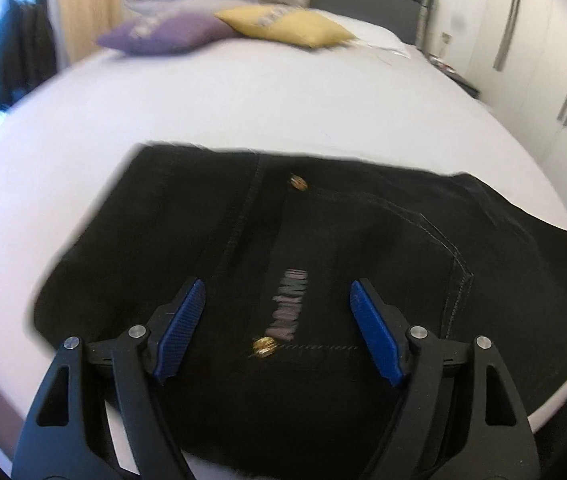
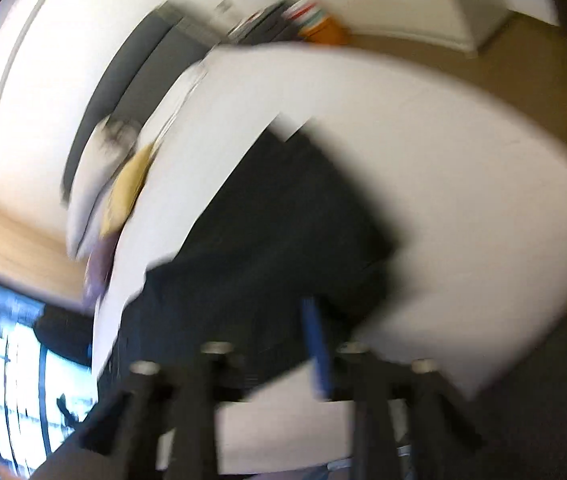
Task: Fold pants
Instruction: 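Fold the jeans over with both tools and release them onto the bed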
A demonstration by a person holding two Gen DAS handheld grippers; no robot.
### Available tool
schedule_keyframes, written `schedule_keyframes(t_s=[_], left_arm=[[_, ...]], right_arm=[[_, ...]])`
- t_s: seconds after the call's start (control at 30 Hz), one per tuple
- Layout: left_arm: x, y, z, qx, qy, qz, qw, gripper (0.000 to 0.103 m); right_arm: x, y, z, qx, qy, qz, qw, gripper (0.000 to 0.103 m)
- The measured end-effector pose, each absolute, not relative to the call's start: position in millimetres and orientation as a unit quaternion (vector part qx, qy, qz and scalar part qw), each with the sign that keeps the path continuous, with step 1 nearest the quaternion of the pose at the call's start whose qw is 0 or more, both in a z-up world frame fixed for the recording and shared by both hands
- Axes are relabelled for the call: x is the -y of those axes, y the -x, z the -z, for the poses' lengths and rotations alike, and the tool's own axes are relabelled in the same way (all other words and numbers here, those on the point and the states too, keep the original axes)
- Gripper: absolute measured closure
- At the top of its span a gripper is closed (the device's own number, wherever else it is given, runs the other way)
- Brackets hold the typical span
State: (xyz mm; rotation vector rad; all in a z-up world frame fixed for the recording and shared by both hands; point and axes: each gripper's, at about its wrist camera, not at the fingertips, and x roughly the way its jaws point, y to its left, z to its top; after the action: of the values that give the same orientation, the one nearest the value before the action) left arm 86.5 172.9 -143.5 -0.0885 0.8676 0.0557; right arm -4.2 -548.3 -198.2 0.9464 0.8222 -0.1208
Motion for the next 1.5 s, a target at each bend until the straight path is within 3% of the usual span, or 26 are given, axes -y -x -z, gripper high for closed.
schedule_keyframes(t_s=[0.03, 0.07, 0.37, 0.7, 1.0, 1.1, 1.37, 1.5], left_arm=[[-170.6, -80.5, 136.9, -0.410, 0.041, -0.033, 0.911, 0.028], [-167.9, -73.8, 130.1, -0.401, 0.046, -0.030, 0.914, 0.028], [-21.6, -52.3, 105.9, -0.411, 0.061, 0.131, 0.900, 0.028], [52.8, -23.7, 127.2, -0.451, 0.058, 0.199, 0.868, 0.028], [46.6, -21.7, 127.9, -0.459, 0.057, 0.214, 0.860, 0.028], [53.0, -21.2, 126.2, -0.459, 0.051, 0.220, 0.859, 0.028], [90.7, -19.2, 126.9, -0.470, 0.022, 0.244, 0.848, 0.028], [105.0, -15.4, 127.4, -0.472, 0.007, 0.257, 0.843, 0.028]], right_arm=[[559.8, 16.6, 196.0, -0.371, -0.464, 0.068, 0.802, 0.045], [567.6, 25.9, 194.0, -0.355, -0.488, 0.073, 0.794, 0.044], [609.1, 22.2, 233.3, -0.348, -0.578, 0.047, 0.736, 0.044], [620.3, 16.1, 272.2, -0.228, -0.709, 0.025, 0.667, 0.044], [632.1, 6.8, 268.0, -0.202, -0.733, -0.031, 0.649, 0.046], [635.1, 14.1, 244.0, -0.212, -0.702, -0.067, 0.677, 0.046], [635.1, 30.1, 201.1, -0.140, -0.681, -0.148, 0.704, 0.045], [654.6, 50.8, 224.9, -0.223, -0.676, -0.020, 0.702, 0.044]])
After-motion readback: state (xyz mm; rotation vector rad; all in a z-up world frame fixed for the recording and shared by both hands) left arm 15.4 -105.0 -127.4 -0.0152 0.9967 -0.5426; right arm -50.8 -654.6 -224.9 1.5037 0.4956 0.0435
